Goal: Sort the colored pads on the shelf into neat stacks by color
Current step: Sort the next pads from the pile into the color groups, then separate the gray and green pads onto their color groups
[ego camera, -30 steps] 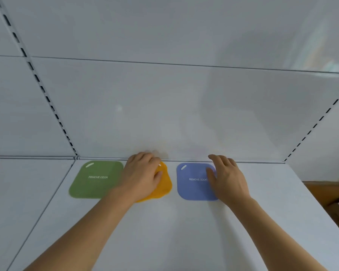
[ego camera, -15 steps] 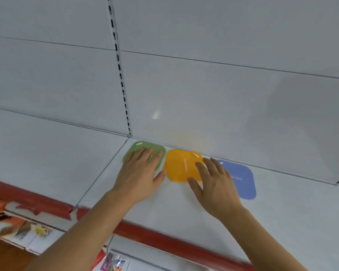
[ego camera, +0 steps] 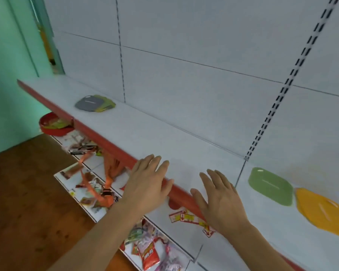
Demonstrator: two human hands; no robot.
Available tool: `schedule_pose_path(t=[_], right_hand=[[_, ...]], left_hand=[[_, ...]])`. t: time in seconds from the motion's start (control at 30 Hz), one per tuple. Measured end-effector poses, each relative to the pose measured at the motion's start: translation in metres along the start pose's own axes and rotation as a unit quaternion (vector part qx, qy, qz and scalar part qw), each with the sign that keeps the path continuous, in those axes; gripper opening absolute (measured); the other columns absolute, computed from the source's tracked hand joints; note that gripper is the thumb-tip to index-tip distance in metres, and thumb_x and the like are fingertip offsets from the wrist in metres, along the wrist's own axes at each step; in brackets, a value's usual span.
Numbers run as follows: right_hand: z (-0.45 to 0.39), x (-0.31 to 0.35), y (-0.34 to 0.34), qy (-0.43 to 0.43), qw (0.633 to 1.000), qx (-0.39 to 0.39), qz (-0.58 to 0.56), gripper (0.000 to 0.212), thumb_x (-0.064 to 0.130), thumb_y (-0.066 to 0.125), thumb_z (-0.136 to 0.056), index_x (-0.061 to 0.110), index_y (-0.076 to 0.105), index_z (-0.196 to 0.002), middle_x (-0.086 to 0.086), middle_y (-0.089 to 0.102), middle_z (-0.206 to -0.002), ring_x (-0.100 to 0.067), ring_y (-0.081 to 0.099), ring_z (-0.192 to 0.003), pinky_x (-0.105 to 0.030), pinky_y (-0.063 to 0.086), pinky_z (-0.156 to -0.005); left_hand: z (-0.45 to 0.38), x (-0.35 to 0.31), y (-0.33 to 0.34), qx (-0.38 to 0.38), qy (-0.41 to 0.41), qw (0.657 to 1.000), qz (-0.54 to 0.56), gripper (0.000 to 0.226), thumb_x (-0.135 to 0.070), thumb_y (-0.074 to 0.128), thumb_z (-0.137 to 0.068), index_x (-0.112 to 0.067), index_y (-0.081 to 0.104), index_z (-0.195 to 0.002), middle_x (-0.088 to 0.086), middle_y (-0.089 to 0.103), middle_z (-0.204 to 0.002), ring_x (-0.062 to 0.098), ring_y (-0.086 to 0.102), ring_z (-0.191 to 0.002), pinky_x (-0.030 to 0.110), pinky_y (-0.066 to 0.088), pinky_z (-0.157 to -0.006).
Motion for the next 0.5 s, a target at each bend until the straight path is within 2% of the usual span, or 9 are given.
schedule_pose_path(t=[0.1,0.27,0.5], right_hand=[[-0.034,0.061,0.015,-0.042,0.999,0.013,-0.008,0.072,0.066,0.023,-0.103,0.017,0.053,-0.147,-0.010,0.051,-0.155,-0.033,0.042,-0.147,-0.049,0.043,-0.116],[-0.108,0.147,0.038,-0.094,0.995,0.012,-0.011,0.069,0.063,0.028,-0.103,0.016,0.057,-0.144,-0.012,0.055,-0.152,-0.035,0.046,-0.145,-0.051,0.046,-0.114],[-0.245,0.240,0.094,-0.140,0.989,-0.007,-0.049,0.065,0.060,0.037,-0.102,0.015,0.059,-0.144,-0.012,0.056,-0.151,-0.034,0.046,-0.144,-0.051,0.046,-0.113]], left_hand=[[0.009,0.063,-0.013,0.008,-0.037,0.999,-0.004,0.066,-0.057,0.034,-0.100,-0.019,0.055,-0.150,0.009,0.054,-0.155,0.032,0.043,-0.149,0.052,0.036,-0.123],[0.007,0.163,-0.026,0.015,-0.097,0.995,-0.017,0.065,-0.057,0.029,-0.105,-0.023,0.041,-0.159,0.005,0.038,-0.167,0.027,0.028,-0.158,0.048,0.022,-0.130],[-0.049,0.300,-0.020,0.031,-0.150,0.987,-0.058,0.074,-0.061,0.013,-0.099,-0.026,0.041,-0.159,0.004,0.039,-0.167,0.028,0.028,-0.158,0.051,0.026,-0.129]])
Point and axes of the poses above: each hand's wrist, its own z-axis away from the middle knuckle, its own y-axis out of the palm, x = y × z, the point moved 1 cm from there along -z, towards the middle knuckle
